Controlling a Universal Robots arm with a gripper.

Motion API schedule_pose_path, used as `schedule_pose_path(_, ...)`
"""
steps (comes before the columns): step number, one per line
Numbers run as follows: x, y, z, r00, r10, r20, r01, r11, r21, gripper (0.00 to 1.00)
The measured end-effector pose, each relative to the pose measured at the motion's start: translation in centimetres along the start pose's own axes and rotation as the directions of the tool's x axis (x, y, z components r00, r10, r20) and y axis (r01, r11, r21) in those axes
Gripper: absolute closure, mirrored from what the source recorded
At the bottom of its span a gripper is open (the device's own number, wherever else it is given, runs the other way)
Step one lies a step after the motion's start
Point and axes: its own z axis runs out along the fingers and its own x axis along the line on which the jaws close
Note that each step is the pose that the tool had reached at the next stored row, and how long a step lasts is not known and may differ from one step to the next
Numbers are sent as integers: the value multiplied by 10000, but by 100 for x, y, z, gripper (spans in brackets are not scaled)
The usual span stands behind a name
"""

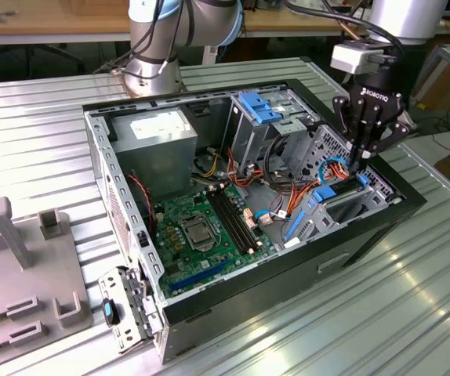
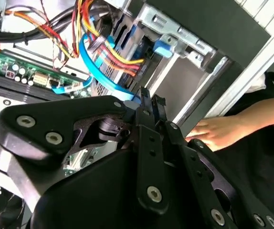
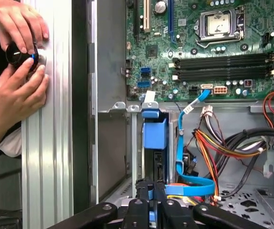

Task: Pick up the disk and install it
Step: 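Insert the second disk wire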

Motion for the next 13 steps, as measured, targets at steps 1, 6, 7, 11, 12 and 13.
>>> schedule_pose_path(1, -1, 23, 5, 10000, 2, 36, -2, 10000, -1, 84)
schedule_pose_path(6, 14, 23, 18, 9963, 21, 863, -21, 10000, 0, 84)
schedule_pose_path(7, 29, 23, 25, 9948, 24, 1021, -24, 10000, 0, 84)
schedule_pose_path(11, 160, 25, 70, 9936, 29, 1125, -29, 10000, -1, 84)
schedule_pose_path(12, 183, 25, 80, 9936, 28, 1132, -28, 10000, 0, 84)
schedule_pose_path(13, 217, 25, 101, 9928, 29, 1199, -29, 10000, 0, 84)
